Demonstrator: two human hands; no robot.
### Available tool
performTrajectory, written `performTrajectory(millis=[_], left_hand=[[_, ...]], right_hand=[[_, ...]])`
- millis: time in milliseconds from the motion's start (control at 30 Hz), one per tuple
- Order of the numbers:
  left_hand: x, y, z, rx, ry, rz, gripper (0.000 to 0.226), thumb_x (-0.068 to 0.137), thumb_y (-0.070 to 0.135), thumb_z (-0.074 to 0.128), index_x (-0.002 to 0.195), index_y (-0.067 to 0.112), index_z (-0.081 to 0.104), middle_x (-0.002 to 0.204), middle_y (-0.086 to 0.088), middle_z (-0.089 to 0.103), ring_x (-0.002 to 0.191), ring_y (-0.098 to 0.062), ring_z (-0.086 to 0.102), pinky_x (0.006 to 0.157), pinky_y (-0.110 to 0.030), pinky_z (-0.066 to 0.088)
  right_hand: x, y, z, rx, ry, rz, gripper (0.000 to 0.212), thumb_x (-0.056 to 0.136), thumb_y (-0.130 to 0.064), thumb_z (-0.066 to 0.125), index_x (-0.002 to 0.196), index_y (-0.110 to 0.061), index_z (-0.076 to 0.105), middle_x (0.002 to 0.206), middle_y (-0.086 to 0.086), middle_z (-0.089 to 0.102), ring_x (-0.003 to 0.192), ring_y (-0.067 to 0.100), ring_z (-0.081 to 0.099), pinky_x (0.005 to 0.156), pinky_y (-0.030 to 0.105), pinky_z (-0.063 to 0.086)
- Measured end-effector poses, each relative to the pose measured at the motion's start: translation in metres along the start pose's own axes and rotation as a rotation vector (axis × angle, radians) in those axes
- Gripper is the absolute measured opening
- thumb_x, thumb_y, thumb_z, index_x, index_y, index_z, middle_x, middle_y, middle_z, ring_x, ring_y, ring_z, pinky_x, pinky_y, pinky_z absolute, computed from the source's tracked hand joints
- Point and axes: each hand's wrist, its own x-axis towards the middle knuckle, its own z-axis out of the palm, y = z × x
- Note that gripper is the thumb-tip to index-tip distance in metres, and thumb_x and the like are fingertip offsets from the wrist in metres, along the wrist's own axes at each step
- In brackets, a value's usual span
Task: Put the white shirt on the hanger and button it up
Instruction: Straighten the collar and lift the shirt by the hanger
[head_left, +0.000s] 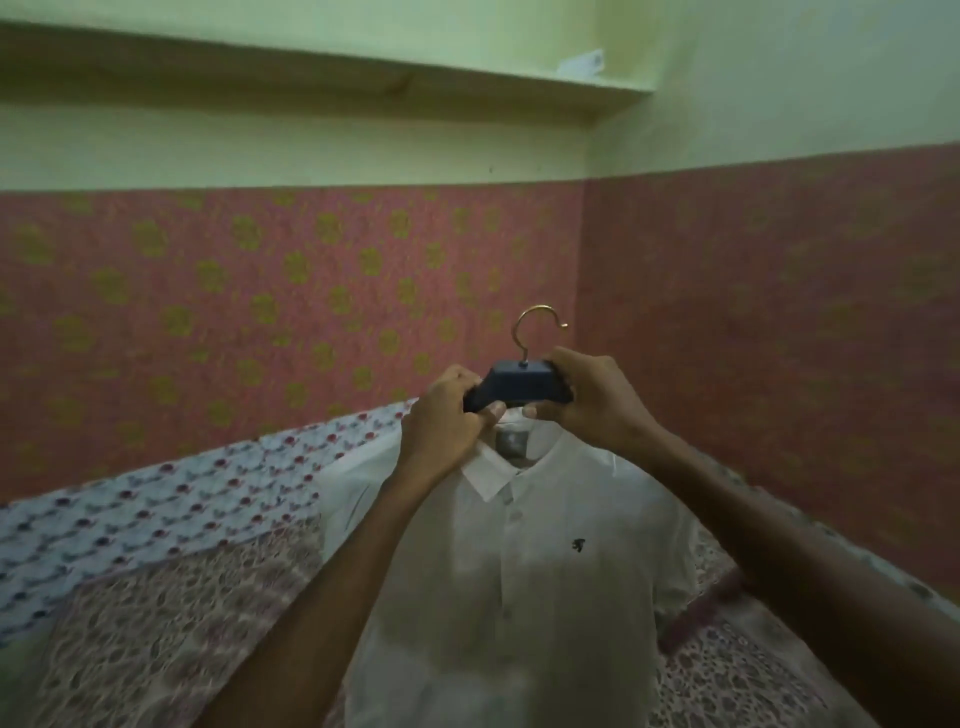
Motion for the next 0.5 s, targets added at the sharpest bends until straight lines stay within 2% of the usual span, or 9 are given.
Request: performTrajectory(millis=[167, 300, 400, 500], left_hand=[[0.006, 0.064, -0.024, -0.08, 0.016, 0.072, 0.015, 0.087, 0.03, 0.067, 0.092, 0.02, 0.058, 0.094, 0.003, 0.056, 0.082, -0.018, 0.055, 0.067, -0.027, 0.037], [0.011, 0.1, -0.022, -0.145, -0.022, 0.123, 0.018, 0.085, 0.031, 0.068, 0.094, 0.019, 0.058, 0.095, 0.001, 0.06, 0.086, -0.02, 0.058, 0.072, -0.032, 0.044], [0.011, 0.132, -0.01, -0.205, -0.058, 0.178, 0.02, 0.083, 0.032, 0.07, 0.094, 0.018, 0.059, 0.094, 0.001, 0.06, 0.086, -0.021, 0.058, 0.075, -0.035, 0.047], [0.001, 0.17, 0.013, -0.25, -0.114, 0.265, 0.022, 0.083, 0.03, 0.07, 0.098, 0.014, 0.063, 0.095, 0.003, 0.058, 0.088, -0.02, 0.057, 0.074, -0.032, 0.045]], right_hand=[[-0.021, -0.025, -0.062, -0.12, 0.152, 0.041, 0.046, 0.079, -0.028, 0.08, 0.114, -0.016, 0.053, 0.11, 0.006, 0.068, 0.092, 0.023, 0.064, 0.079, 0.042, 0.056], [-0.042, -0.037, -0.104, -0.232, 0.212, 0.099, 0.05, 0.082, -0.024, 0.076, 0.124, -0.018, 0.05, 0.116, 0.008, 0.067, 0.101, 0.027, 0.062, 0.08, 0.036, 0.05], [-0.068, -0.034, -0.133, -0.296, 0.243, 0.14, 0.057, 0.079, -0.023, 0.077, 0.128, -0.021, 0.047, 0.117, 0.006, 0.066, 0.101, 0.026, 0.062, 0.081, 0.036, 0.05], [-0.103, -0.024, -0.168, -0.428, 0.293, 0.211, 0.057, 0.073, -0.022, 0.08, 0.123, -0.019, 0.053, 0.115, 0.005, 0.066, 0.099, 0.023, 0.064, 0.078, 0.035, 0.054]])
